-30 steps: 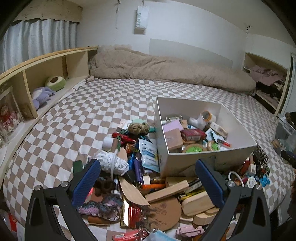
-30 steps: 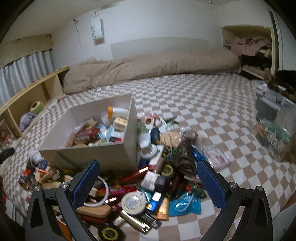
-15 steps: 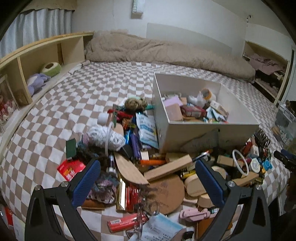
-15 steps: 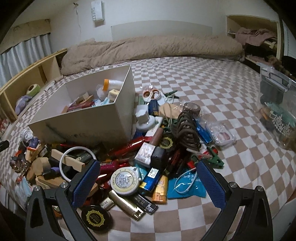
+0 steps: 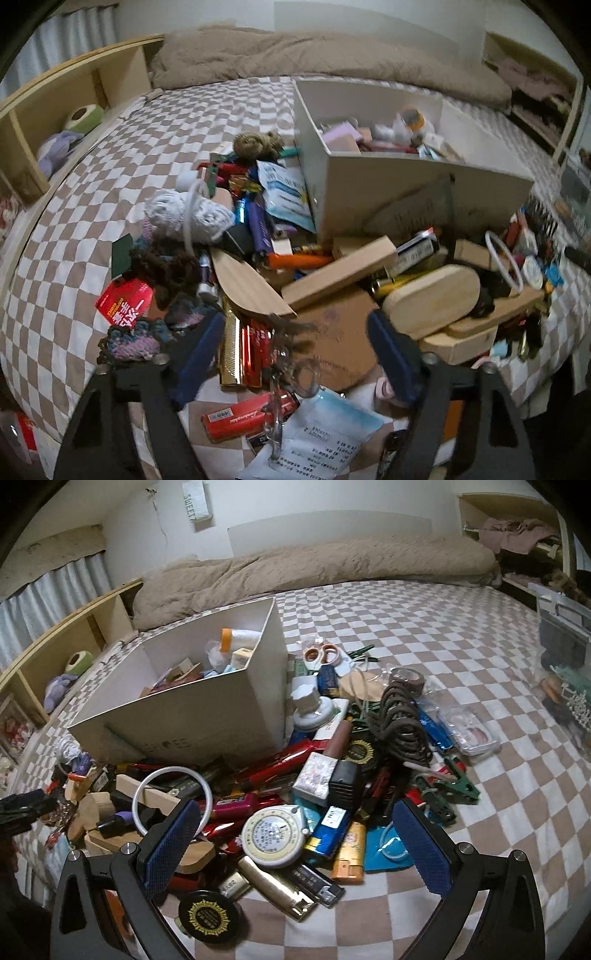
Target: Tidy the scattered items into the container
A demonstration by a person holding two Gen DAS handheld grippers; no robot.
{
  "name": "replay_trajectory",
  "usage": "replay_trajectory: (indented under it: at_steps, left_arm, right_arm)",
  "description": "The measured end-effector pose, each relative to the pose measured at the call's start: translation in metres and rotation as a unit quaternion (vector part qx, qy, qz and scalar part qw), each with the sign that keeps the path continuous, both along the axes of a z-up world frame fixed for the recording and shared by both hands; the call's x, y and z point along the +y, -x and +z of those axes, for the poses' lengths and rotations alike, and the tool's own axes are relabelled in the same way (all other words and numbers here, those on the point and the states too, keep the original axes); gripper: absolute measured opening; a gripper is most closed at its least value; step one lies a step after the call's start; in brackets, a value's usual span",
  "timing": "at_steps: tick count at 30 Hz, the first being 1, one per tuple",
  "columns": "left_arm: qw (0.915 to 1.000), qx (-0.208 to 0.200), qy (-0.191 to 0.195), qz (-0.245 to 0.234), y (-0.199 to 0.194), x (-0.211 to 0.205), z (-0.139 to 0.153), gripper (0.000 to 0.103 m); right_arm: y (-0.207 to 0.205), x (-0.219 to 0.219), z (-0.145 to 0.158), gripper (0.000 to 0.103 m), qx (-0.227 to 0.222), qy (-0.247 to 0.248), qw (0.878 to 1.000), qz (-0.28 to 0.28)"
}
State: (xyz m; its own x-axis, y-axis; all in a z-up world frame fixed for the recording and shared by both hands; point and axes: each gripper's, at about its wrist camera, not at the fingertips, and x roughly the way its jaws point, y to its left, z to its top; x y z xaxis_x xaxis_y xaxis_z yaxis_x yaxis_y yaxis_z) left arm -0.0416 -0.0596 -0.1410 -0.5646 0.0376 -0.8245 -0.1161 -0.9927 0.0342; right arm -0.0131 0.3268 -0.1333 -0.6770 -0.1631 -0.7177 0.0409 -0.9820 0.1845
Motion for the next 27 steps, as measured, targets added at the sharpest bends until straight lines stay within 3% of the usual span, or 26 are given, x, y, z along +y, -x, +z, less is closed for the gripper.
replay_trajectory:
  at_steps: [5, 11, 12, 14, 27]
  left_arm:
    - [0.9994, -0.023, 0.024, -0.011, -0.001, 0.007, -0.012, 0.062]
    - [0.9987, -0.039, 0.033, -0.003, -0.003, 0.0, -0.023, 0.06]
    - [0.9986, -0.042, 0.033, -0.001, -0.004, -0.002, -0.024, 0.057]
    - [0.9982, -0.051, 0.032, 0.002, -0.003, -0.005, -0.029, 0.042]
    - [0.9971, -0.06, 0.046, 0.007, 0.001, -0.009, -0.041, 0.034]
  right_arm:
    - [0.0, -0.004, -0.006, 0.103, -0.004, 0.008, 1.0, 0.004]
    - [0.0, -0.013, -0.01, 0.103, -0.01, 0.014, 1.0, 0.017]
    - [0.0, -0.015, -0.011, 0.103, -0.011, 0.015, 1.0, 0.019]
    - [-0.001, -0.016, -0.011, 0.103, -0.012, 0.016, 1.0, 0.021]
    - [-0.004, -0.024, -0.008, 0.103, -0.007, 0.022, 0.999, 0.029]
